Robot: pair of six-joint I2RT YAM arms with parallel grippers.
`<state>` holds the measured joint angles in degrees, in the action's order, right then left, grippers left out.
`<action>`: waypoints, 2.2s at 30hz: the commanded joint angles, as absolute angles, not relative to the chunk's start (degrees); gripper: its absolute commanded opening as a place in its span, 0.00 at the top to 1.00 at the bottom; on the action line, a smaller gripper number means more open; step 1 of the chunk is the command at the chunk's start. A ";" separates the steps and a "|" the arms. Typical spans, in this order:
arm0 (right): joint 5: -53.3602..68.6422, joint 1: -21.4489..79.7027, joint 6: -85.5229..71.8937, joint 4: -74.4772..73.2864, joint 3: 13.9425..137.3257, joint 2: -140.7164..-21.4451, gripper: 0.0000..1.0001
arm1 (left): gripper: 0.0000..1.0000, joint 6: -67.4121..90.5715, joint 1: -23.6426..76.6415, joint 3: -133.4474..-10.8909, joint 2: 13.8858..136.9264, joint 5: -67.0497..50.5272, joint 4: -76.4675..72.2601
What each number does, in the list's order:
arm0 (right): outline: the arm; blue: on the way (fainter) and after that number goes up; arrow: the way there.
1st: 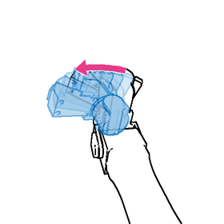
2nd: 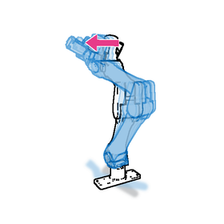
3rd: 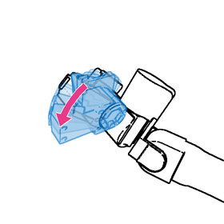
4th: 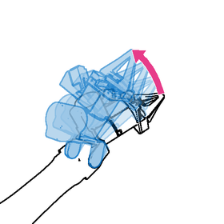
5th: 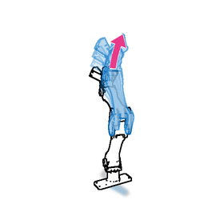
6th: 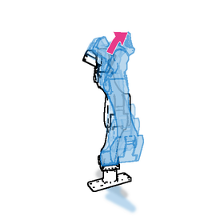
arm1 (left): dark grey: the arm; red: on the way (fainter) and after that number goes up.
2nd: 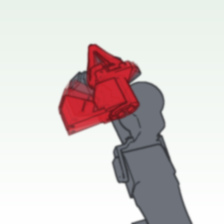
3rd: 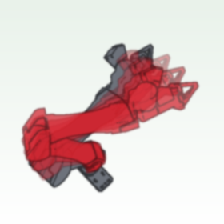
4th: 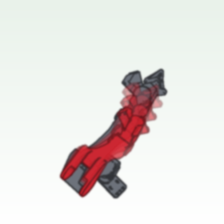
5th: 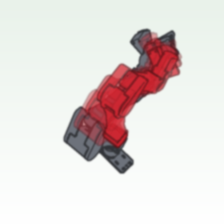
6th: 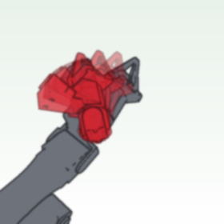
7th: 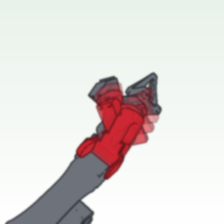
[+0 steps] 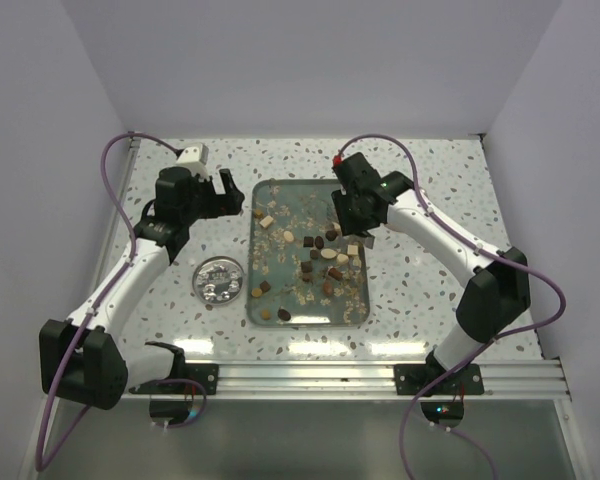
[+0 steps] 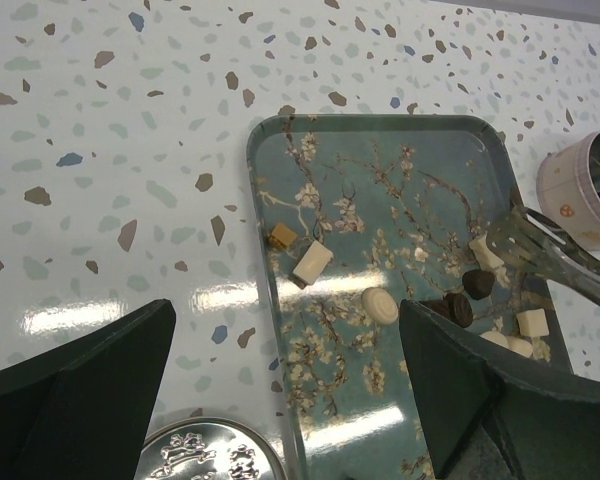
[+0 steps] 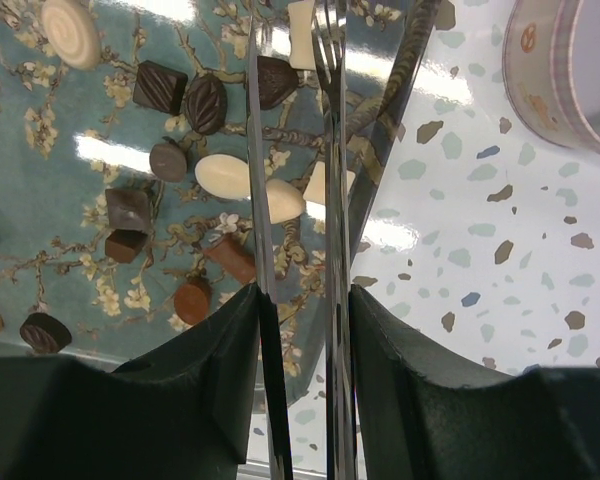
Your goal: Pack the chocolate
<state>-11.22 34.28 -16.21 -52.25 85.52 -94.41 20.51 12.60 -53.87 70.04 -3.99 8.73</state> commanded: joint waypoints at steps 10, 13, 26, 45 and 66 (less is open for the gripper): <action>-14.06 34.19 -13.62 -49.04 84.81 -94.92 0.58 | 0.00 21.18 12.39 -54.14 67.94 -2.81 8.35; -13.98 34.10 -13.27 -48.87 84.73 -95.45 0.58 | 0.00 21.44 12.30 -53.97 67.94 -2.81 8.17; -14.50 34.19 -12.13 -49.13 83.15 -96.77 0.61 | 0.00 22.32 12.30 -53.44 68.03 -2.90 7.38; -16.00 33.23 -11.16 -53.00 92.80 -97.29 0.85 | 0.00 22.06 12.30 -53.70 68.99 -3.51 7.12; -17.58 14.86 -7.82 -55.02 90.18 -88.95 0.84 | 0.00 21.71 12.30 -53.79 69.61 -4.57 6.59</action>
<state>-16.10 16.03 -9.26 -54.52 91.31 -91.70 21.93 12.60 -53.74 69.80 -3.95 8.64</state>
